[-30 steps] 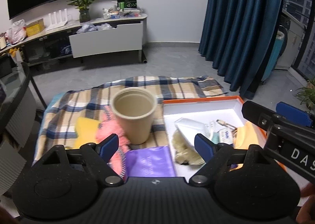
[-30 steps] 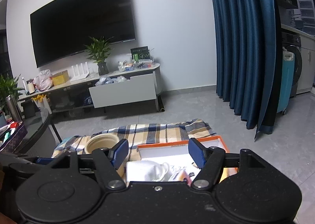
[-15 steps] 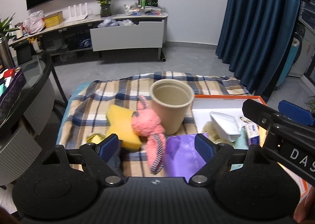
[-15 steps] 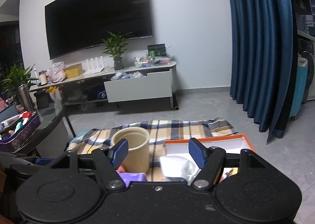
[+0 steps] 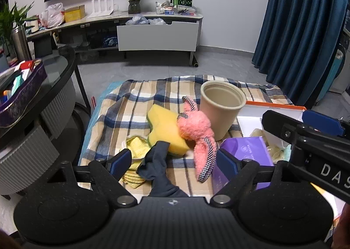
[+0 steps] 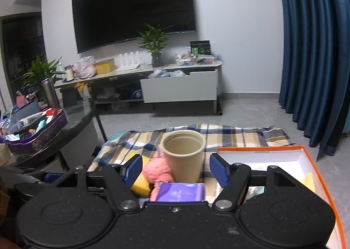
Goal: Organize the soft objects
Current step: 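Move both tools back over the pile of soft items, then grasp the dark navy cloth with the left tool while the right tool grasps the pink bunny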
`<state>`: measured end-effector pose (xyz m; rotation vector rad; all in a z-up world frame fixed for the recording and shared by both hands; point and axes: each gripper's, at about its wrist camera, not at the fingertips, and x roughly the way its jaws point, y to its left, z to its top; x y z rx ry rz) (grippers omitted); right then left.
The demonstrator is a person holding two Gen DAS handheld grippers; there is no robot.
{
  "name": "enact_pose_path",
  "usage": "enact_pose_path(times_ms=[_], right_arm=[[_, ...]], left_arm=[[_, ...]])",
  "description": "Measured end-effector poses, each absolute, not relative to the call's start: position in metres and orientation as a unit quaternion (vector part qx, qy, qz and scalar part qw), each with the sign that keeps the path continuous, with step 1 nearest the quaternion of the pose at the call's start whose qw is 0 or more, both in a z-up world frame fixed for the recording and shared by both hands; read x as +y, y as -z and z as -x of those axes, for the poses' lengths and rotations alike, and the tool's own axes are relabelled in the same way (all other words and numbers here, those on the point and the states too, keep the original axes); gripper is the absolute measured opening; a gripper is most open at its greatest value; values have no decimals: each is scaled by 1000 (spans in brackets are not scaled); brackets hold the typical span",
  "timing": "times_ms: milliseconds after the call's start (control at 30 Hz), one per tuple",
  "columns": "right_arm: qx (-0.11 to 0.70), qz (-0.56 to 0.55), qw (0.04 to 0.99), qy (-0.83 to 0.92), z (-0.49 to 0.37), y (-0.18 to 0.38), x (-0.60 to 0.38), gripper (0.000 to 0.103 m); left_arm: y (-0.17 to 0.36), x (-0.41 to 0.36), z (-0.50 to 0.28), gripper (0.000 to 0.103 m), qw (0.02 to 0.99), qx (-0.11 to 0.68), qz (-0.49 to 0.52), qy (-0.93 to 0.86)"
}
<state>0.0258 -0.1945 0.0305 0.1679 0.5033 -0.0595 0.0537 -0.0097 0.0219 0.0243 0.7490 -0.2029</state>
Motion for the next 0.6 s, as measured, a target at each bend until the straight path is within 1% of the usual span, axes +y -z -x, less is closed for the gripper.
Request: enact_pose_path(times_ms=[133,400,600], right_arm=[[248,-71,966,17,-26,-29,-188,80],[250,-91,964,14,-26,-25,-198,80],[256,-96,962,10,-27,-20,-200,80]], left_arm=[[-15,7,-52,87,928,358,-11,98],[16,44,-63,88,916,396,1,61],[27,33,-67,88,909,408,5,88]])
